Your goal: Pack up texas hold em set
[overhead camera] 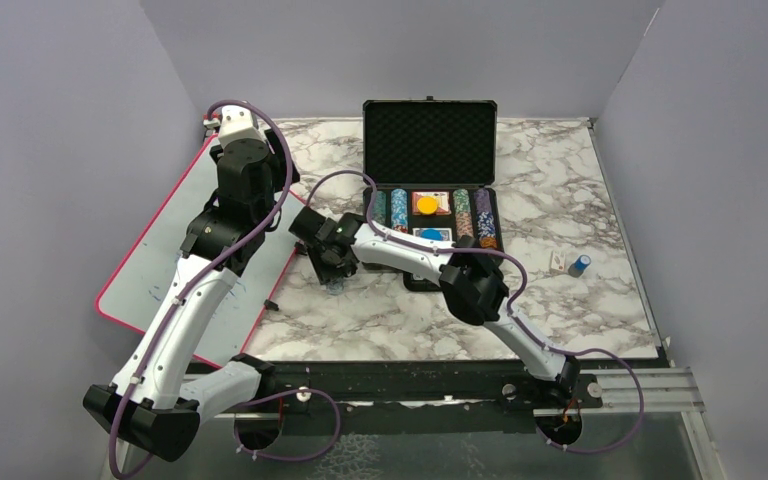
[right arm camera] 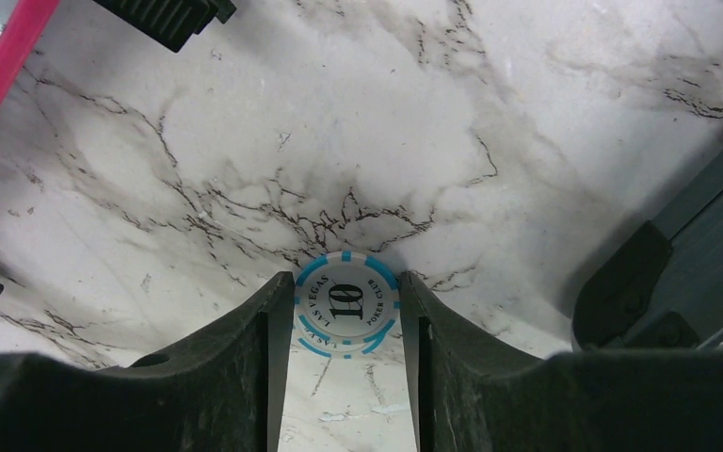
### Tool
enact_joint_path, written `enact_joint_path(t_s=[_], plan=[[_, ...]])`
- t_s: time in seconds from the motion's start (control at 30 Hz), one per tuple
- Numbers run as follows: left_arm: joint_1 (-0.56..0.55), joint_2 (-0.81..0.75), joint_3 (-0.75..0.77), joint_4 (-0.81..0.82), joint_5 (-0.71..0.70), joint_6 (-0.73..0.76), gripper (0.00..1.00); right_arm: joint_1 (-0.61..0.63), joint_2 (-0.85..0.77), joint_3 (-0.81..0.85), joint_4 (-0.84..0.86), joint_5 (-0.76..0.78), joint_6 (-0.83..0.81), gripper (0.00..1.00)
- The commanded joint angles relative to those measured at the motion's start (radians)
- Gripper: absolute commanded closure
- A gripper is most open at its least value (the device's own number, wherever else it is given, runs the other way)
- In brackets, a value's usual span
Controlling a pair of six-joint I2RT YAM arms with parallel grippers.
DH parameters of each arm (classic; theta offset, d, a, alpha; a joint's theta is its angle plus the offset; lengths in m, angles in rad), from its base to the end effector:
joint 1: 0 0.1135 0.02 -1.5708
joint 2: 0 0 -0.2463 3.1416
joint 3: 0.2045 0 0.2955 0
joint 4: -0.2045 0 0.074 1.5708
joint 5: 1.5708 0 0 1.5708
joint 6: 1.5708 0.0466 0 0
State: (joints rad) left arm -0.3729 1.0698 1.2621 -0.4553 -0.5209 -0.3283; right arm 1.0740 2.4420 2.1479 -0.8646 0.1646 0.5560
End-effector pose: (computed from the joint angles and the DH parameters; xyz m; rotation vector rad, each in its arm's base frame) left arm 0.2736 -0.0821 0.4140 -0.3205 1.7695 -0.0228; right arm 0.2692 0.4806 0.1357 -0.6535 2.6503 0.2607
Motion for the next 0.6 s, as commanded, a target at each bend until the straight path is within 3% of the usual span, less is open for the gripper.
enact_joint_path(t_s=[0.0, 0.43, 0.57], plan=[[0.006, -0.009, 0.002, 0.007, 0.018, -0.001, 0.34, 0.013, -0.026, -0.02, 0.0, -0.054, -0.036, 0.53], [0.007, -0.002, -0.006, 0.009, 0.033, -0.009, 0.34, 0.029, -0.053, -0.022, -0.027, -0.06, -0.077, 0.5], [0.009, -0.001, -0.01, 0.008, 0.038, -0.011, 0.34, 0.029, -0.051, -0.014, -0.028, -0.048, -0.078, 0.42]])
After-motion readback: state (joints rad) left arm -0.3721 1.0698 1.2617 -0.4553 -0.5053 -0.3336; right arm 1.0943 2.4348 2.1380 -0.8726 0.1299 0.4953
